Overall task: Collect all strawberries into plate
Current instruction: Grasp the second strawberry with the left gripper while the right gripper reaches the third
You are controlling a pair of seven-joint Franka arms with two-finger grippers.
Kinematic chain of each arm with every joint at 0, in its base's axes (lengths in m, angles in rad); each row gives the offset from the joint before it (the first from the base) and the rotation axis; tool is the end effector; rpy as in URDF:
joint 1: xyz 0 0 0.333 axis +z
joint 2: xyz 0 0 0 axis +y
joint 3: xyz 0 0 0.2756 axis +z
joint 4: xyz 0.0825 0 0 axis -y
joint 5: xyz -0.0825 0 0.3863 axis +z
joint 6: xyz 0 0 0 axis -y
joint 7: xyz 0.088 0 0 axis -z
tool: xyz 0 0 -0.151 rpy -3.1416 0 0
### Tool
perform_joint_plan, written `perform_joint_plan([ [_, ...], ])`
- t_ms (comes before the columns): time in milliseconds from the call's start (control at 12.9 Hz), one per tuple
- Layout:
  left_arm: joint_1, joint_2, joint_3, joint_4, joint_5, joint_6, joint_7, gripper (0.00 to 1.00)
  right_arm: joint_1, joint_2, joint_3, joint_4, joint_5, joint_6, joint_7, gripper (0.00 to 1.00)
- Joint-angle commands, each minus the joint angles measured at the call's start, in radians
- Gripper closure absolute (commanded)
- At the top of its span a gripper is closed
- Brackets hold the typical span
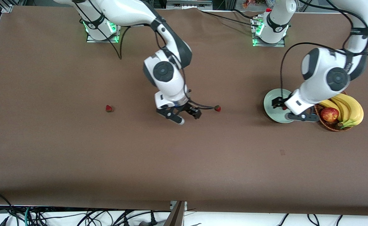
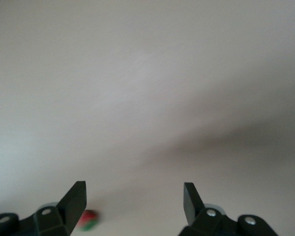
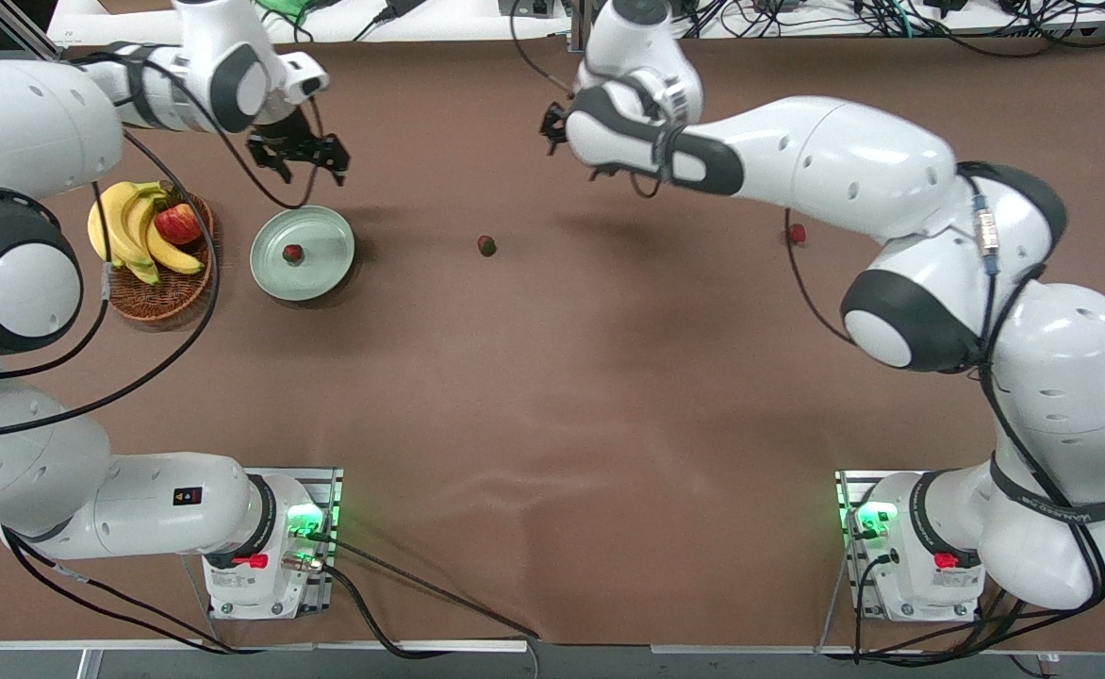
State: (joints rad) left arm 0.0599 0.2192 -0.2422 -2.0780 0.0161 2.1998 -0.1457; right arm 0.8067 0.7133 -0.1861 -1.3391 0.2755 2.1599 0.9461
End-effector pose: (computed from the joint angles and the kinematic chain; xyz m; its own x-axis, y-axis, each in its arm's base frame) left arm 0.5482 -0.1020 0.2339 0.9944 -0.0445 -0.0954 -0.0422 -0.9988 0.0265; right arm 0.5670 0.4584 0.2478 0.9164 -0.3988 -0.0334 -0.3986 -0.9021 -0.1655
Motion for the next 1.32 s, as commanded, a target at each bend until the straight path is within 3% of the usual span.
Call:
perform_joint_plan([
  [0, -0.116, 0.113, -0.045, 0.111, 0.001, -0.003, -0.232, 0.00, -0.006, -0.150, -0.116, -0.220, 0.008, -0.080, -0.362, 0.12],
  [310, -0.271, 0.287, -0.046, 0.243, 0.038, 0.008, -0.503, 0.00, -0.006, -0.319, -0.330, -0.559, 0.010, -0.060, -0.850, 0.12],
  [387, -0.284, 0.308, -0.046, 0.240, 0.039, 0.055, -0.546, 0.00, -0.006, -0.333, -0.367, -0.625, 0.010, -0.013, -0.935, 0.12],
  [774, -0.337, 0.403, -0.045, 0.234, 0.041, 0.132, -0.664, 0.00, -0.006, -0.330, -0.374, -0.891, 0.021, 0.357, -0.986, 0.14],
  [1084, -0.356, 0.430, -0.043, 0.231, 0.041, 0.156, -0.704, 0.00, -0.006, -0.293, -0.366, -0.893, 0.088, 0.373, -0.998, 0.18],
  [1162, -0.354, 0.430, -0.043, 0.231, 0.041, 0.155, -0.706, 0.05, -0.006, -0.285, -0.360, -0.893, 0.093, 0.377, -1.000, 0.21],
  [1239, -0.354, 0.430, -0.043, 0.233, 0.041, 0.155, -0.709, 0.19, -0.006, -0.275, -0.360, -0.893, 0.093, 0.389, -1.000, 0.24],
])
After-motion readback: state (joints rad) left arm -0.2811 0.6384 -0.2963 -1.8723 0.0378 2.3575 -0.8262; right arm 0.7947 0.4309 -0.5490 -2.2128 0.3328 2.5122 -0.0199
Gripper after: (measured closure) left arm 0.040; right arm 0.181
